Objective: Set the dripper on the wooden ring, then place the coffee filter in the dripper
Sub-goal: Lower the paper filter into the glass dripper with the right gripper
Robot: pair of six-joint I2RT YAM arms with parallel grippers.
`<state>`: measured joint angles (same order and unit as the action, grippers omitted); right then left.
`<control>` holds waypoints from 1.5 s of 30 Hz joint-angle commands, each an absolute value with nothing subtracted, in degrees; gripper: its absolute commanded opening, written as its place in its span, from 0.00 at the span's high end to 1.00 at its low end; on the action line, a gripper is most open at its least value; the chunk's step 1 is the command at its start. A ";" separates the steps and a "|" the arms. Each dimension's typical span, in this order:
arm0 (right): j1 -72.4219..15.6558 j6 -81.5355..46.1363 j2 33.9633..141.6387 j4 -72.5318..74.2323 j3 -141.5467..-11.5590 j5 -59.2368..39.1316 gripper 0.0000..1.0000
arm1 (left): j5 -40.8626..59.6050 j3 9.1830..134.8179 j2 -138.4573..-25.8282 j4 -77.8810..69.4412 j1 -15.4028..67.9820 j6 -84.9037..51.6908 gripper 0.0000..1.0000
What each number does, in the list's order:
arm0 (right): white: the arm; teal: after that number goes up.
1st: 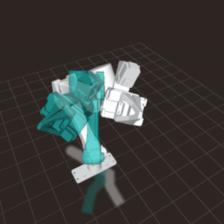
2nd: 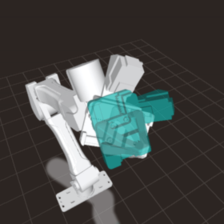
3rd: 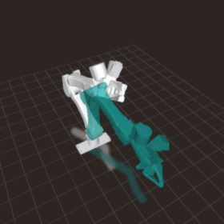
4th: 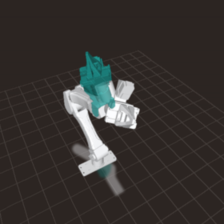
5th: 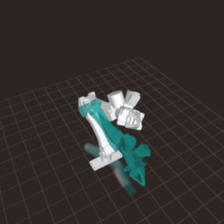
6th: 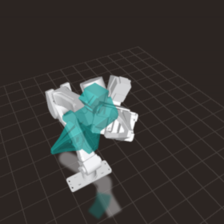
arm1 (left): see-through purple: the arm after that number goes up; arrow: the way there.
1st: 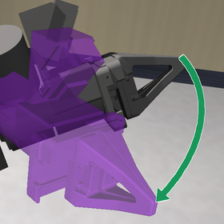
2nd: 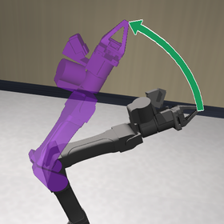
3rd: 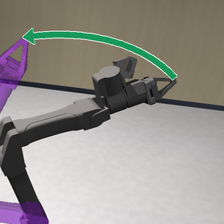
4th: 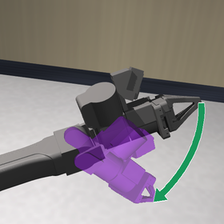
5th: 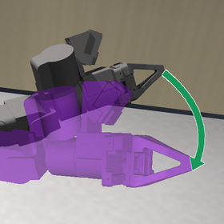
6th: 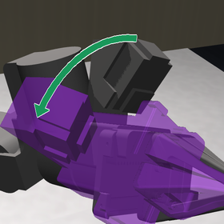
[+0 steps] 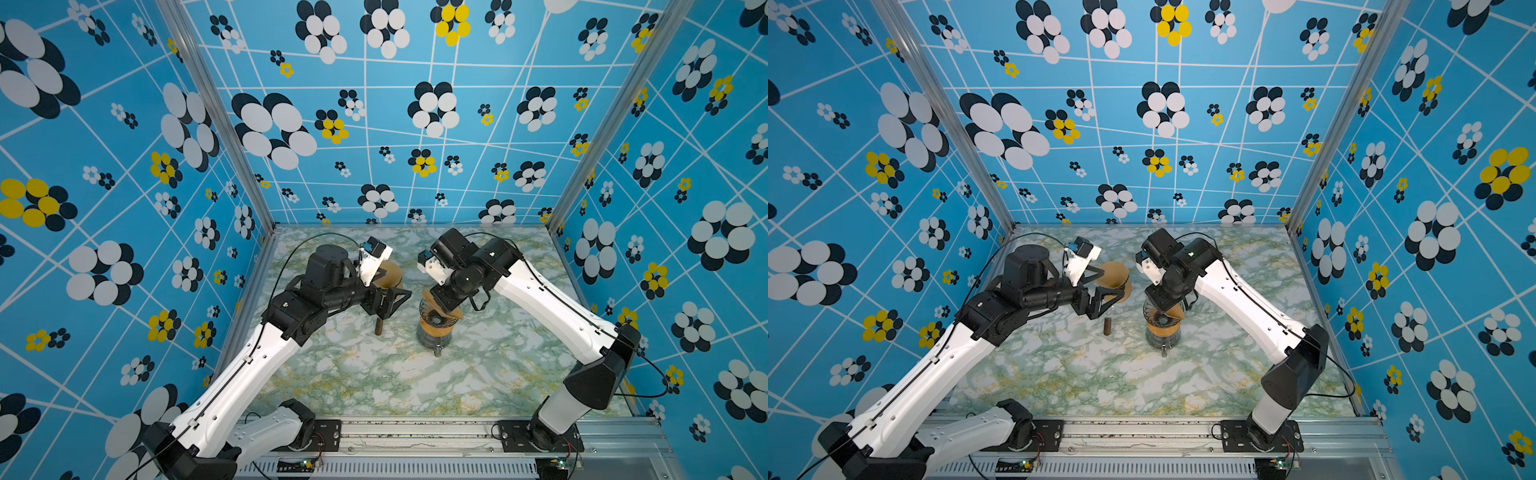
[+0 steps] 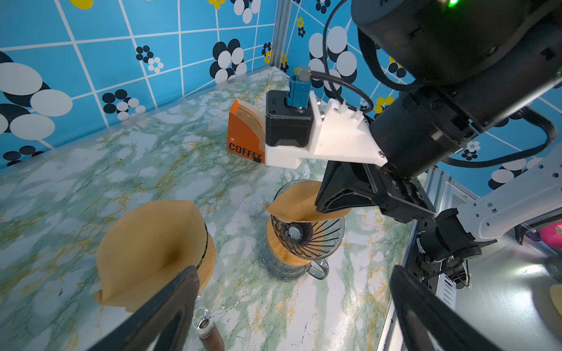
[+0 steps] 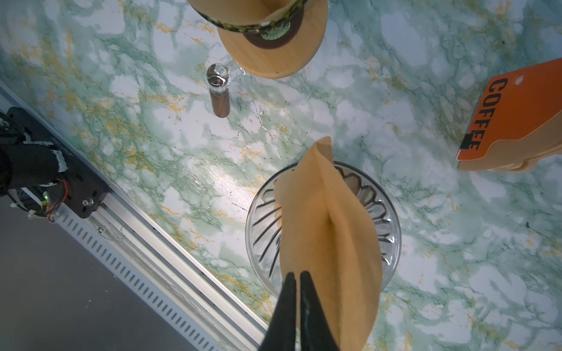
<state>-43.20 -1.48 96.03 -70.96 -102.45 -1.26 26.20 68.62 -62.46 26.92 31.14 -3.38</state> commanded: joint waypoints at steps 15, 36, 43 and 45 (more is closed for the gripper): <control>-42.19 -1.02 100.96 -69.70 -99.16 0.71 0.78 | 26.98 68.02 -63.12 26.54 30.59 -2.99 0.01; -39.85 -1.36 100.81 -62.07 -92.28 -5.95 0.73 | 26.81 68.03 -63.48 26.74 30.58 -2.75 0.01; -39.44 -1.41 101.09 -60.47 -89.28 -6.68 0.72 | 26.81 68.03 -63.77 26.87 30.58 -2.72 0.01; -39.38 -1.33 101.25 -60.29 -89.08 -6.77 0.71 | 26.85 68.03 -63.80 26.81 30.59 -2.72 0.01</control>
